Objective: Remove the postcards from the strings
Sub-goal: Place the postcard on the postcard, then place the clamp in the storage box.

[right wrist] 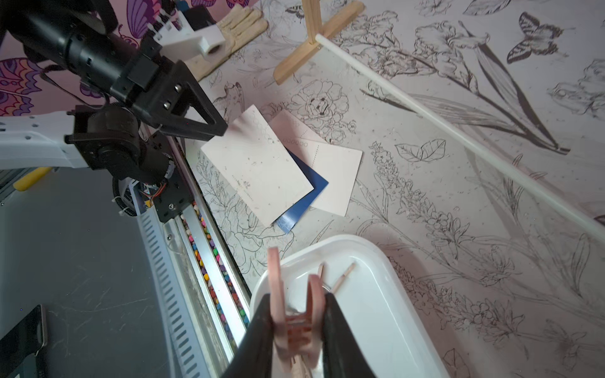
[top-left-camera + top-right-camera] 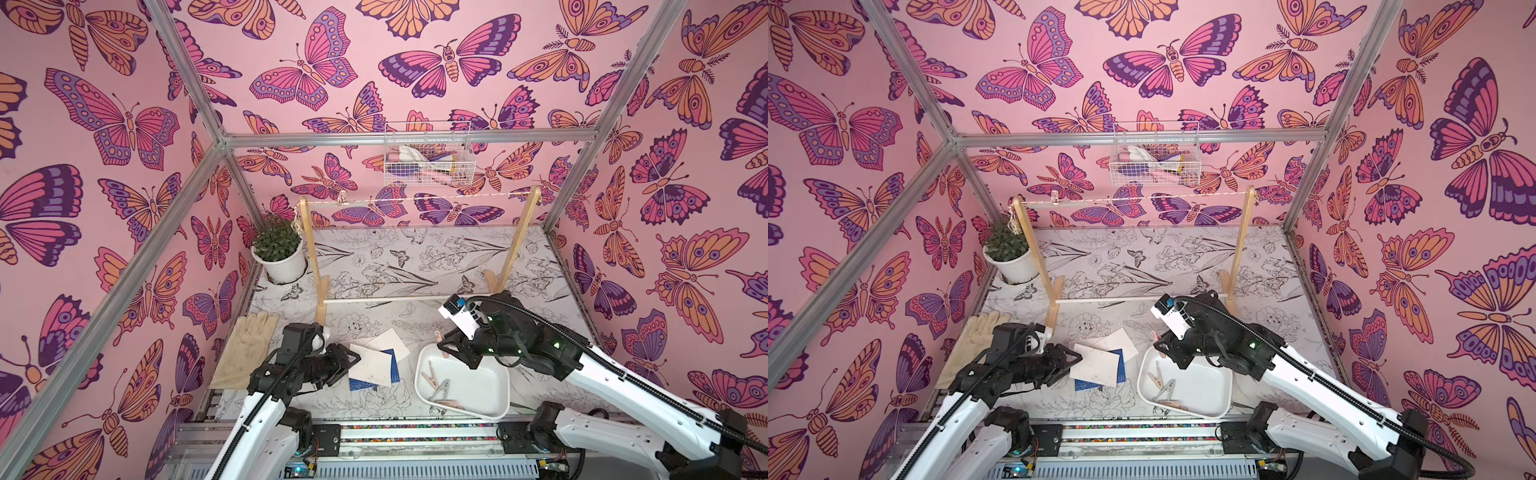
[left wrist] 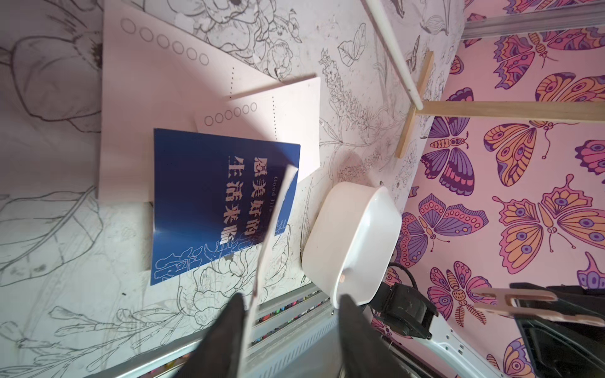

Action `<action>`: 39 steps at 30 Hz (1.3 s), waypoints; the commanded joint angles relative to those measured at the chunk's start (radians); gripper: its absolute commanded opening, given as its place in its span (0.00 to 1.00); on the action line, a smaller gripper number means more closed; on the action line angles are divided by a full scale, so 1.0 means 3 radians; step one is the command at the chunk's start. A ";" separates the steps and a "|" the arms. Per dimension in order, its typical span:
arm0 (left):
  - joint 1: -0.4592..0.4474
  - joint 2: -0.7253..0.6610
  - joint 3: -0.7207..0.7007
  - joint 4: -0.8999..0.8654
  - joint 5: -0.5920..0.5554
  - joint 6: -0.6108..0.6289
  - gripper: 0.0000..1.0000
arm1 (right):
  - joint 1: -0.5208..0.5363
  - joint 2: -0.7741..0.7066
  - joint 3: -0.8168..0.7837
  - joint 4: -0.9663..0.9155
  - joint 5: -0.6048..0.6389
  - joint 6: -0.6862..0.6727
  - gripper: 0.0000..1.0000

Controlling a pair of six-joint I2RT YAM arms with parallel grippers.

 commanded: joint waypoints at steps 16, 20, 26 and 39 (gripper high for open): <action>0.0002 -0.0084 0.1148 0.0097 -0.1409 0.0528 1.00 | 0.0030 -0.0067 -0.0706 0.0526 -0.0124 0.0452 0.27; 0.0002 -0.0174 0.1064 0.0915 -0.1429 0.0665 1.00 | 0.0028 0.0047 -0.0721 0.0453 0.0028 0.0498 0.31; 0.0002 -0.0074 0.1082 0.1447 -0.1511 0.0978 1.00 | 0.0039 0.0165 -0.0718 0.0334 0.0156 0.0493 0.41; 0.0002 0.0078 0.1236 0.1609 -0.1516 0.1512 1.00 | 0.0049 0.0083 -0.0242 0.0188 0.0196 0.0243 0.53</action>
